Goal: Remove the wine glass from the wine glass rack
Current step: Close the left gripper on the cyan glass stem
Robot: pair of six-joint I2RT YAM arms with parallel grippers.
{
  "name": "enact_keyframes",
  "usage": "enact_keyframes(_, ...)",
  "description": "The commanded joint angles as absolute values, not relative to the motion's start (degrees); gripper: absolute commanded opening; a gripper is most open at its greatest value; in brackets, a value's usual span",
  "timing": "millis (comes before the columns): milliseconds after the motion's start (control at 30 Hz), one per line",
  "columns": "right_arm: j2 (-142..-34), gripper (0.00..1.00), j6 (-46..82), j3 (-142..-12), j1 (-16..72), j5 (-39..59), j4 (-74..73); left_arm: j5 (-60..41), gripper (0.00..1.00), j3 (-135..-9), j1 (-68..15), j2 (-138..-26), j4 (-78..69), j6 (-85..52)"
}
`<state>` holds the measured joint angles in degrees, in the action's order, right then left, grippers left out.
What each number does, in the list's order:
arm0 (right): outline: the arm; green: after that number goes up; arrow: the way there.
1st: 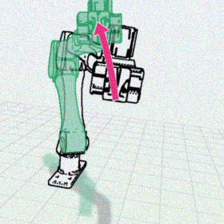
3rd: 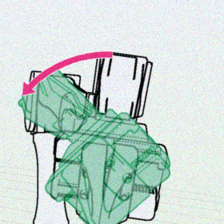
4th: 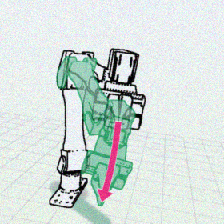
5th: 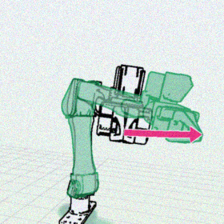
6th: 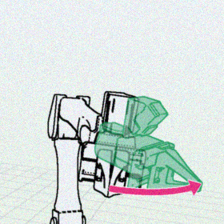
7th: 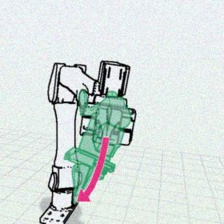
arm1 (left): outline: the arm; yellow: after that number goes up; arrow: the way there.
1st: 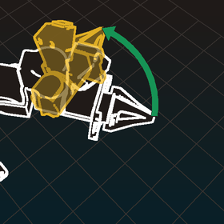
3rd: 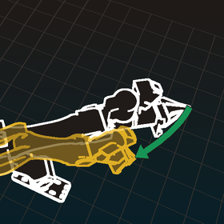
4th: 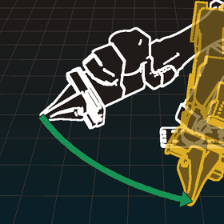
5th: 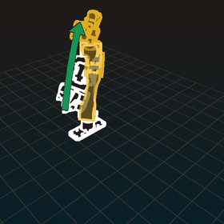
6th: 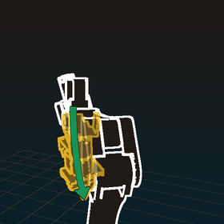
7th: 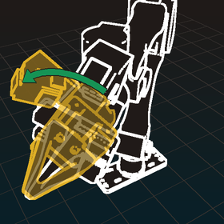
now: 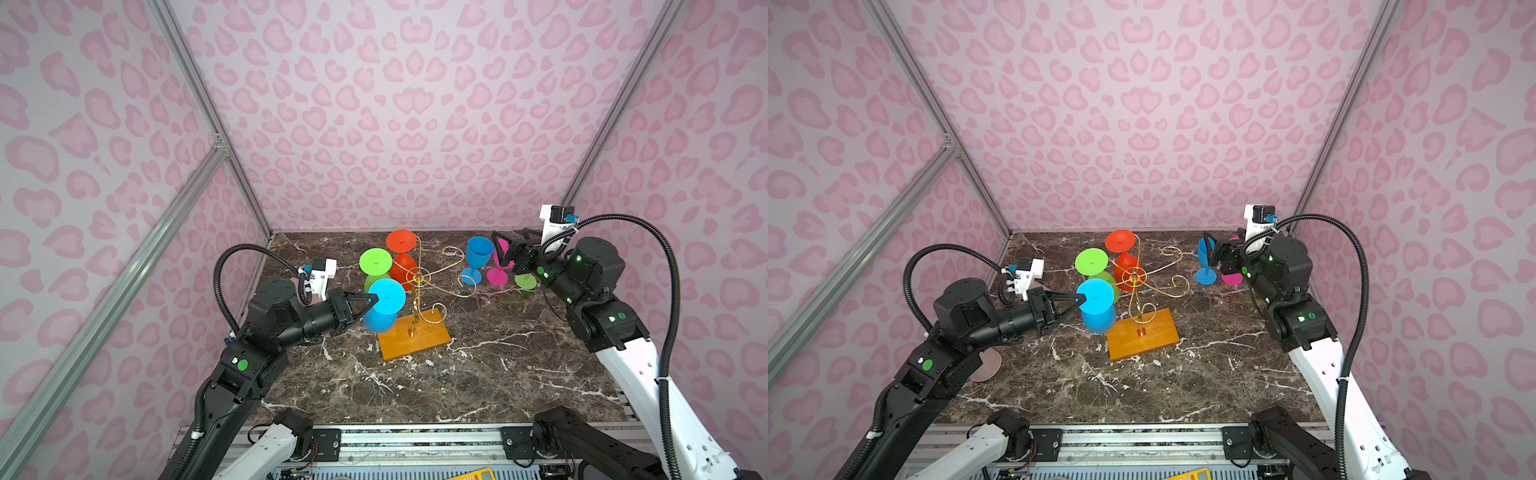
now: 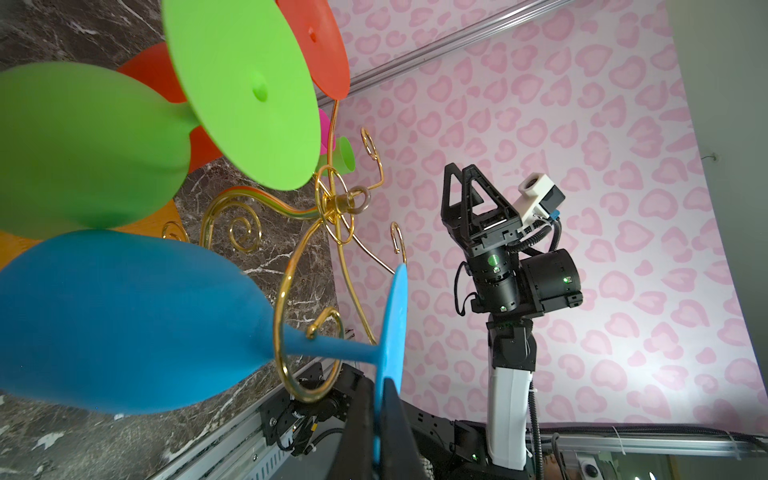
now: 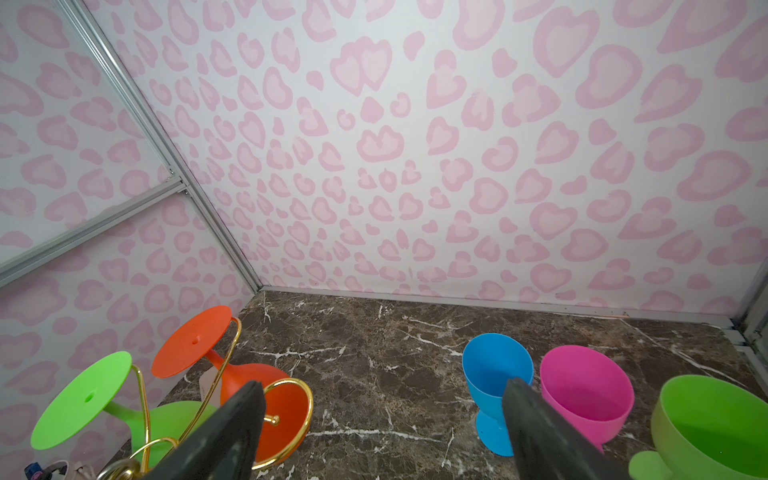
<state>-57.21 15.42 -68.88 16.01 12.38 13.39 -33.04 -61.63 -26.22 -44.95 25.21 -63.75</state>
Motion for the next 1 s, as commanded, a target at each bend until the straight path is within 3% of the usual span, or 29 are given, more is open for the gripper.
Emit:
enact_keyframes(0, -57.29, 0.91, 15.21, -68.53, 16.04, 12.36, 12.9, -31.56, 0.03, -62.44, -26.1, -44.63, 24.6, -62.93)
enact_keyframes(967, -56.45, 0.91, 15.02, -68.47, 16.03, 11.84, 13.27, -29.37, 0.03, -63.55, -24.72, -46.37, 22.3, -62.14)
